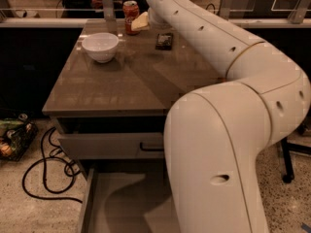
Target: Place rxbar chocolate into middle drawer
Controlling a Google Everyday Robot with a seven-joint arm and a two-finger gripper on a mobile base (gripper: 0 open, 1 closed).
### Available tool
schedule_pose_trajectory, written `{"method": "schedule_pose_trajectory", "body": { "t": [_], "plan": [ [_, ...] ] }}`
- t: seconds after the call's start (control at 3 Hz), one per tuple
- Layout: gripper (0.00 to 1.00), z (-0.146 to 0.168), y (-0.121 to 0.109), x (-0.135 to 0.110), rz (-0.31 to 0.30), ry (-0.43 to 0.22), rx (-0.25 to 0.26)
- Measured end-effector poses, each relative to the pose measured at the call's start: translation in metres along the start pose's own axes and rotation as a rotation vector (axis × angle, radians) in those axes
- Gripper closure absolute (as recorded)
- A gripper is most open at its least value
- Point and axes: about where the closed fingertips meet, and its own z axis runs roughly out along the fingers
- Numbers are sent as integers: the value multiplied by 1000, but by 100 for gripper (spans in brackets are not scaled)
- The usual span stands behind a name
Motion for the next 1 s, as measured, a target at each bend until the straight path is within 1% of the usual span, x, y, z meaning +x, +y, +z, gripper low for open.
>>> {"method": "schedule_pose_trajectory", "body": {
  "t": [0.33, 0.67, 1.0],
  "plan": [
    [0, 37, -3, 8, -6, 27, 28],
    [0, 60, -18, 13, 4, 47, 47],
    [0, 67, -38, 11, 15, 50, 76]
  ]
}}
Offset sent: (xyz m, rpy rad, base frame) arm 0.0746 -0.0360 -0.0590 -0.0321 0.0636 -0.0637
